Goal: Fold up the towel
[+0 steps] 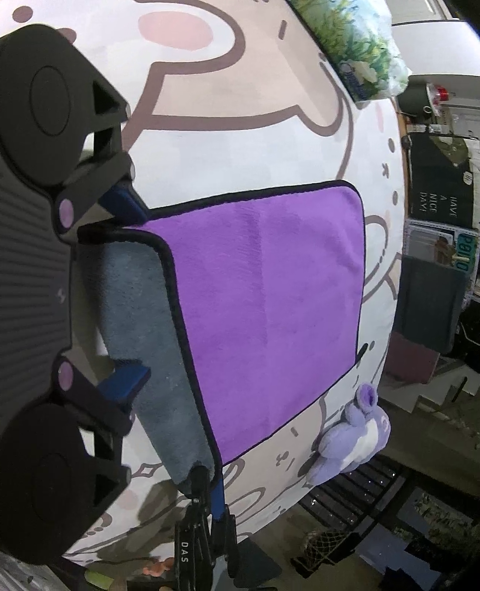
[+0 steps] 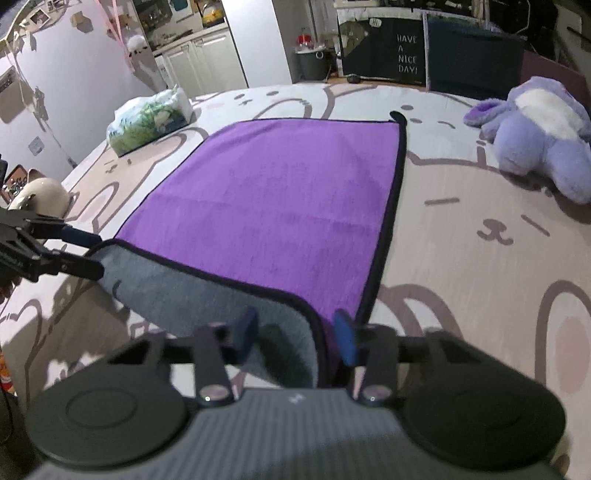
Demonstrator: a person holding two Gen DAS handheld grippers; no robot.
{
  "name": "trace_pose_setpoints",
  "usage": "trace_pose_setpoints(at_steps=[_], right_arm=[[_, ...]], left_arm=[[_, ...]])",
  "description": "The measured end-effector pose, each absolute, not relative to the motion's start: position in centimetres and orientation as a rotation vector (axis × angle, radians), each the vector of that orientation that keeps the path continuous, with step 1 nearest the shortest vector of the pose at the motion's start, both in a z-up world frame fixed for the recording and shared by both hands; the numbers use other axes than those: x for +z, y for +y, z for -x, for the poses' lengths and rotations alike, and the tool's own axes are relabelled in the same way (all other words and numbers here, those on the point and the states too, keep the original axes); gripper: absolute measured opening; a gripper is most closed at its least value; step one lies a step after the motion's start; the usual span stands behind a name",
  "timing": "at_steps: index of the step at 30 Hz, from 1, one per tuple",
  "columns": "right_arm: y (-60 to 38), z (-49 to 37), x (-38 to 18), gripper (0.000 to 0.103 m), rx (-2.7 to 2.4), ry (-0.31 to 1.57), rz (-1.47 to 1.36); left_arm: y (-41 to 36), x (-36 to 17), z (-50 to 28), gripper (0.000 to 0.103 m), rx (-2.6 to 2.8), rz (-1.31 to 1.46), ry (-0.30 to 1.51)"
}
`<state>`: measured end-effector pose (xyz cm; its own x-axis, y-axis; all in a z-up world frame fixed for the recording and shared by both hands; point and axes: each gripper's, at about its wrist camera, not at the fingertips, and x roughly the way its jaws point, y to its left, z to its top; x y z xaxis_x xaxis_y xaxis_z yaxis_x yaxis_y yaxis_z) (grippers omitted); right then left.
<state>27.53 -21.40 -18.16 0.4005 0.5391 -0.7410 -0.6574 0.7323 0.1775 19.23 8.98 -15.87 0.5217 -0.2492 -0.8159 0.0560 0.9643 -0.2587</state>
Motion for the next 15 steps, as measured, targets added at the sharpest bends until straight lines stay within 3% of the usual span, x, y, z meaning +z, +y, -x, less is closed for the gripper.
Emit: trace_pose_setpoints(at_steps=[5,10,15], right_arm=[[-21.6,-27.4,-18.1,0.027,0.739,0.908,0.154],[-21.7,-27.2,-18.2,0.018,0.734,0.922,0.171],[-21.8,-27.0,-17.8,0.011,0.743,0.915,0.187]], left_arm=[[9.6,-16.2,-19.4,0.067,-0.152,0.223,1.019],[10.4,-16.2,-19.5,0.054,-0.128,0.242,1.025],[10.9,-16.1,-19.6,0.032,-0.112,0.259,1.044]])
